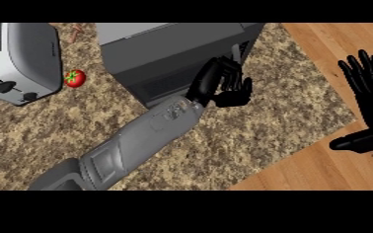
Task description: Pick up the milk, place it into the microwave and close the microwave
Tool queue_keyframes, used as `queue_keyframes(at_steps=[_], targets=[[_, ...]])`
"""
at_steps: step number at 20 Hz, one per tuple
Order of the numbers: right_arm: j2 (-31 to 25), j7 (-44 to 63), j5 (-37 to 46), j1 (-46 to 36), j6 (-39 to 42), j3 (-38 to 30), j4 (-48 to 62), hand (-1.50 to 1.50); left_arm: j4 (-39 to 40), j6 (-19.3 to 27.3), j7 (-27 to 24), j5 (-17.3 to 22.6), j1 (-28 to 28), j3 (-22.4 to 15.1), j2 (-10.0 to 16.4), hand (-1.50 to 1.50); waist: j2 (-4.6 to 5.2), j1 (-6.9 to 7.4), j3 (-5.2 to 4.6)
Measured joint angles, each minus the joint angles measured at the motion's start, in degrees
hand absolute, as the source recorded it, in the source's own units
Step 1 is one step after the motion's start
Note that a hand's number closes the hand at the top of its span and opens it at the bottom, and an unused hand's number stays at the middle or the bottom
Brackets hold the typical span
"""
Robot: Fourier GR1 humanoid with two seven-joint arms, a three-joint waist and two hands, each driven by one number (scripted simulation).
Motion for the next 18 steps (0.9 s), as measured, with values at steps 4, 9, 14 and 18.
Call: queue_keyframes(at_steps=[4, 9, 14, 18], targets=[[-0.26, 1.96, -1.22, -1.16, 1.81, 1.49, -1.51, -1.50, 1.32, 0.77, -0.16, 1.30, -1.03, 0.32, 0.30, 1.50, 0.31, -0.62, 0.01], [-1.58, 4.15, -1.48, -2.37, 3.80, 3.41, -3.72, 1.50, 1.34, 2.11, -0.60, 2.63, -0.94, 0.02, 0.60, 1.50, 0.19, -1.20, 0.02], [-3.12, 5.93, -0.36, -4.32, 6.74, 7.21, -8.67, 1.50, 1.76, 2.71, -0.83, 3.81, -1.11, -0.39, 0.50, 1.50, -0.03, -1.33, 0.00], [-3.82, 7.39, -0.29, -5.16, 7.98, 9.60, -12.44, 1.50, 1.79, 3.71, -1.17, 4.79, -0.84, -0.53, 0.87, 1.50, -0.26, -1.99, 0.03]])
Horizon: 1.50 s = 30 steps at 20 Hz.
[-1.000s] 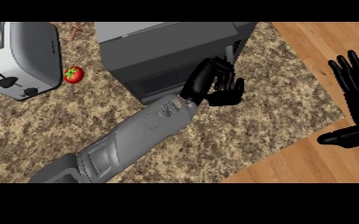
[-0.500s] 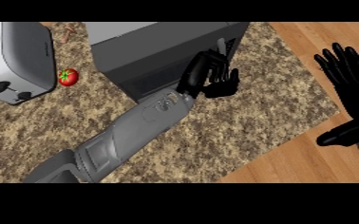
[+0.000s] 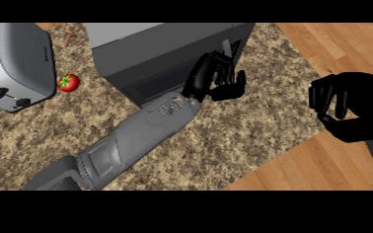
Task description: Pick up the milk, place it into the microwave and close the microwave
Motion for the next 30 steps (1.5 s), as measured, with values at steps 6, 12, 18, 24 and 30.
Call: queue_keyframes(at_steps=[6, 12, 18, 24, 30], targets=[[-0.31, 1.81, -0.72, -0.38, 0.86, 2.65, -4.73, 1.50, -0.24, 2.16, -0.79, 1.17, 0.63, -0.10, 0.58, 1.50, -0.28, -1.14, 0.05], [-0.48, 3.14, -1.64, -0.16, 1.26, 4.50, -8.61, 1.50, -0.66, 4.38, -1.56, 2.11, 1.27, -0.08, 1.11, 1.50, -0.43, -2.19, 0.08], [-0.67, 4.18, -2.54, 0.15, 1.52, 5.83, -11.86, 1.50, -1.02, 6.34, -2.28, 2.89, 1.73, -0.09, 1.47, 1.50, -0.48, -2.99, 0.09], [-0.76, 4.97, -3.51, 0.89, 1.60, 6.77, -14.42, 1.50, -1.86, 8.75, -3.83, 4.28, 2.11, 1.31, 0.83, 1.50, -0.64, -2.90, -0.08], [-1.76, 8.16, -3.66, 3.62, 3.91, 11.53, -16.60, 1.50, -5.02, 6.72, -1.70, 11.65, 2.42, 7.65, -1.49, 1.50, 0.51, -1.13, -0.56]])
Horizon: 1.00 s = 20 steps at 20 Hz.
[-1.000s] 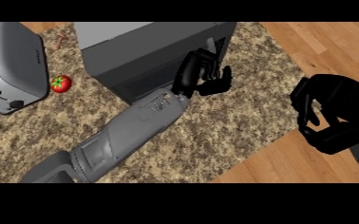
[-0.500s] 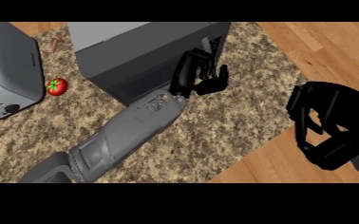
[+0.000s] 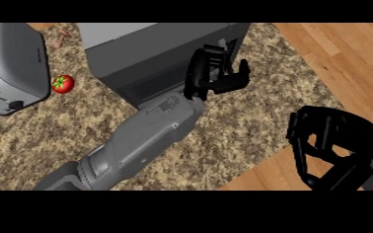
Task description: Pick up the milk, place it into the microwave and close the microwave
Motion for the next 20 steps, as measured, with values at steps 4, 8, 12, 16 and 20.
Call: queue_keyframes(at_steps=[4, 8, 12, 16, 20], targets=[[0.38, 0.94, -0.55, 2.38, 0.12, 2.12, -1.83, 1.50, -1.02, -3.74, 0.23, 4.58, 0.65, 2.50, -1.06, 1.50, 0.20, 1.06, 0.04], [1.48, 1.02, -0.78, 4.79, -0.55, 3.70, -4.07, 1.50, -1.15, -8.34, 0.43, 7.86, 0.70, 2.48, -1.08, 1.50, 0.01, 2.04, 0.20], [2.45, 0.94, -0.39, 7.19, -1.69, 4.96, -6.49, 1.50, -0.81, -12.99, -0.05, 10.22, 1.19, 1.96, -1.08, 1.50, -0.36, 3.25, 0.22], [3.45, 0.94, 0.17, 9.44, -3.23, 6.06, -8.95, 1.50, -0.17, -17.35, -0.83, 11.77, 1.74, 1.21, -1.07, 1.50, -0.64, 4.48, 0.21], [4.49, 1.06, 1.19, 11.90, -5.10, 7.32, -11.37, 1.50, 0.56, -21.53, -1.80, 12.98, 2.53, 0.69, -1.05, 1.50, -0.91, 5.49, 0.18]])
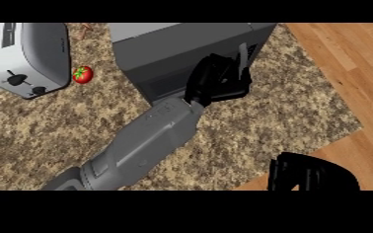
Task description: Pick up the milk, place it into the microwave and close the microwave
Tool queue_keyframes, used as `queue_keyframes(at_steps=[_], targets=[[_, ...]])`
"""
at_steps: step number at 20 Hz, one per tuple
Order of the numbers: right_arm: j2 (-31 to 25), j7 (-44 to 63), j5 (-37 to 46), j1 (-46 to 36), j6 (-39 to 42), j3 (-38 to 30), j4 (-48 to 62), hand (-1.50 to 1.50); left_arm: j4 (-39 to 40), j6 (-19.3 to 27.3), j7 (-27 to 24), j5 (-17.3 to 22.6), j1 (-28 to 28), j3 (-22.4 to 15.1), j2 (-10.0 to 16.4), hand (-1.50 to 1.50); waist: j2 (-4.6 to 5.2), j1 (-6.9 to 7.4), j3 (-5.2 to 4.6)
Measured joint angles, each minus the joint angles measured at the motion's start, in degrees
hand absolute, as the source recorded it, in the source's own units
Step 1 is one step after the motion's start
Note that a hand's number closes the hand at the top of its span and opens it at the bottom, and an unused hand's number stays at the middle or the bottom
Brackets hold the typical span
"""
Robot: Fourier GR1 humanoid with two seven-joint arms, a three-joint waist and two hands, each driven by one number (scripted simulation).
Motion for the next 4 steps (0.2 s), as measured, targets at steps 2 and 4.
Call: queue_keyframes(at_steps=[2, 4], targets=[[0.49, 0.18, 0.68, 0.94, -0.89, 0.70, -1.28, 1.50, 0.44, -1.74, -0.53, 0.40, 0.22, -0.34, -0.01, 1.50, -0.07, 0.43, -0.03], [0.94, 0.41, 1.40, 2.03, -1.87, 1.41, -2.59, 1.50, 1.03, -3.39, -0.76, 0.84, 0.37, -0.66, 0.00, 1.50, -0.26, 0.78, -0.03]])
